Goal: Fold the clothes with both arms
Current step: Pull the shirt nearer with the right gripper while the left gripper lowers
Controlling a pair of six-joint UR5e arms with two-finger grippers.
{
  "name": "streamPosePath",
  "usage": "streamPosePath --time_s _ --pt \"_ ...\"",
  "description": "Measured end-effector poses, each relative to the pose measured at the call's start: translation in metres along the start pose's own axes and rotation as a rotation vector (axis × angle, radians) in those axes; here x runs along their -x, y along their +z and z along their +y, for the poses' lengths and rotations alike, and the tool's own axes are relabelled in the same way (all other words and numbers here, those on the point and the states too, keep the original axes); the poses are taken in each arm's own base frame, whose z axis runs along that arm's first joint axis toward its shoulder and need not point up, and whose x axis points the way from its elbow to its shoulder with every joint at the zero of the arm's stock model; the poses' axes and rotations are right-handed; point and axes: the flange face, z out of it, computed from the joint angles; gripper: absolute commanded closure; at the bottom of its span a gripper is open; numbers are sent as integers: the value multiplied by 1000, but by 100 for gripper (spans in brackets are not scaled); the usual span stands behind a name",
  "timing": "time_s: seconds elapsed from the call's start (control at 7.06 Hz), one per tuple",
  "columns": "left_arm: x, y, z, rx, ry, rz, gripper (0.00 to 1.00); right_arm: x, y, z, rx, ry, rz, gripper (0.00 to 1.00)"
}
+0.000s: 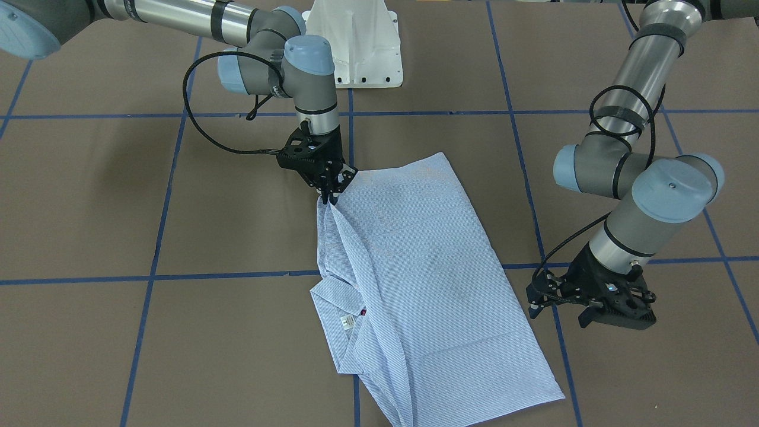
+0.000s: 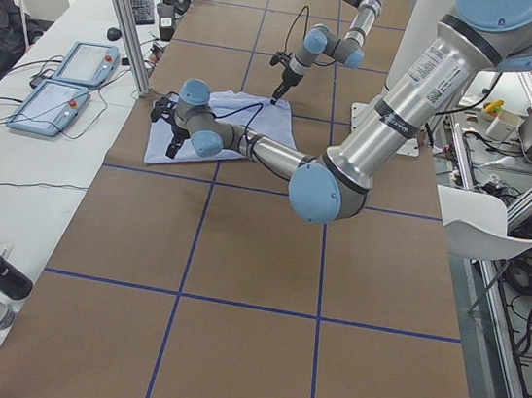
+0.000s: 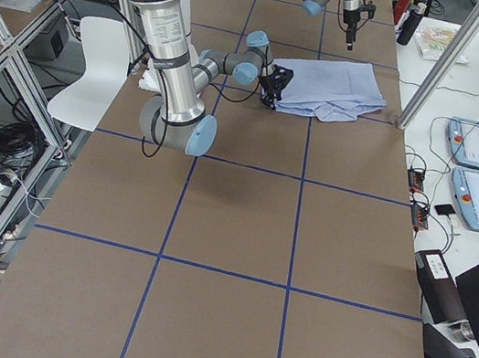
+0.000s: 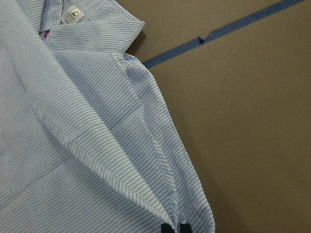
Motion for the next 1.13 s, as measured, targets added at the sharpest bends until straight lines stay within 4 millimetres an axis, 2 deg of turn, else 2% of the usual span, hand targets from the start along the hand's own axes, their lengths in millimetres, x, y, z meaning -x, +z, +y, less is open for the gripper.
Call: streamPosePath --time_s 0.28,0.43,0.57,0.71,0.85,1.13 --pt "-2 -1 -1 -2 1 3 0 3 -7 0 12 0 -14 100" --pt "-7 -7 -1 -9 3 15 0 4 -17 -1 25 2 -31 100" --pt "-15 -19 5 -9 -8 47 0 -2 -32 -4 40 5 -51 100" --pt "-24 -35 22 8 -44 99 0 -17 -48 -8 49 9 -68 100" --pt "-45 -53 51 42 -85 171 0 -34 -64 -9 58 11 -85 100" --pt "-104 -84 143 133 -181 289 0 -62 -87 -3 76 11 -101 100"
